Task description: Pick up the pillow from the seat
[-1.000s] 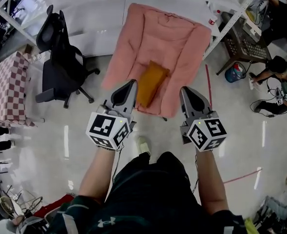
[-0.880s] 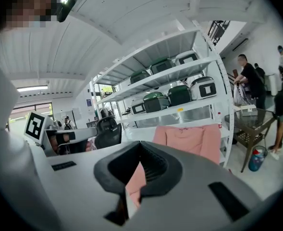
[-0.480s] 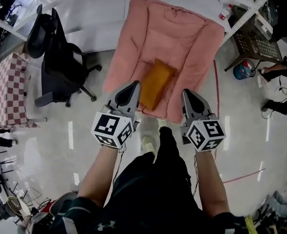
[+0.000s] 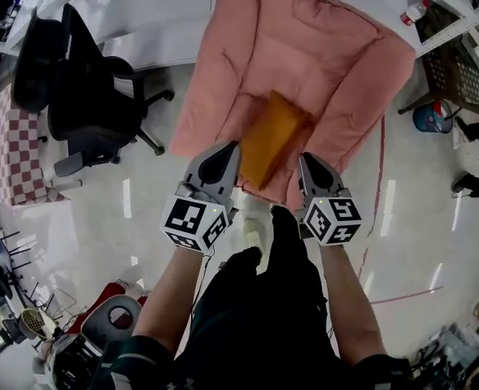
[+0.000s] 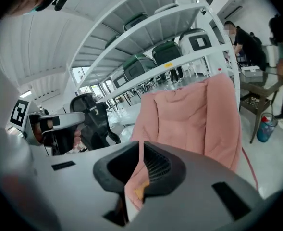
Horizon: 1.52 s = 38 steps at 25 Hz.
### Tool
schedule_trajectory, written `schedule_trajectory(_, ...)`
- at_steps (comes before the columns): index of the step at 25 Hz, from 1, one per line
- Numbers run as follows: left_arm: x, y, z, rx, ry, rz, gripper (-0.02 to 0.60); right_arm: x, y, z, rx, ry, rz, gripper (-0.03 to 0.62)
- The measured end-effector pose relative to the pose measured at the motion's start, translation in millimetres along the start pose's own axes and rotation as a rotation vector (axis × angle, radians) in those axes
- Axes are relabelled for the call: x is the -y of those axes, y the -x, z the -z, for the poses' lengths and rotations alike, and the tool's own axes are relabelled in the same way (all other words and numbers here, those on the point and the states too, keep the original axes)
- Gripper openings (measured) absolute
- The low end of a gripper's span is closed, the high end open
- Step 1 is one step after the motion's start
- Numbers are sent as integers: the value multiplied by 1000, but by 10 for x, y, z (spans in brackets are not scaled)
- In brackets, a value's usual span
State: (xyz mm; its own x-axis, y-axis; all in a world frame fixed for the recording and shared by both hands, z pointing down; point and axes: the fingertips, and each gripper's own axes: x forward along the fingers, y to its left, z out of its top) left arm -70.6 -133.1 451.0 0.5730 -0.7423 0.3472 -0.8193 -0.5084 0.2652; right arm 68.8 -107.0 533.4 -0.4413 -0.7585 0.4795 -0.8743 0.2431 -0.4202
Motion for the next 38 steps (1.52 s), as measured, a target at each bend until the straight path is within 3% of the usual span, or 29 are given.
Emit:
schedule_trajectory(4,-199,-360,283,-42,30,-25,5,318,-488,319,-76,-48,-7,60)
schedule_trajectory(12,-578,-867,786,-124,59,-67,5,838,-1264,1047,-221,-137,29,103)
schedule_trajectory(25,-793,-1355,1404,-227,83,-57,5,1409,-1876,2183,-400,-312,156,204)
schedule_trajectory(31,-779,-1409,1695,-283,104,-37,5,1660,-2018,2534,-422,-405,216,240)
schedule_trajectory(38,-786,-1468,1881,-303,99,-33,5,1759,-2247,2742,-397,-535,185,288)
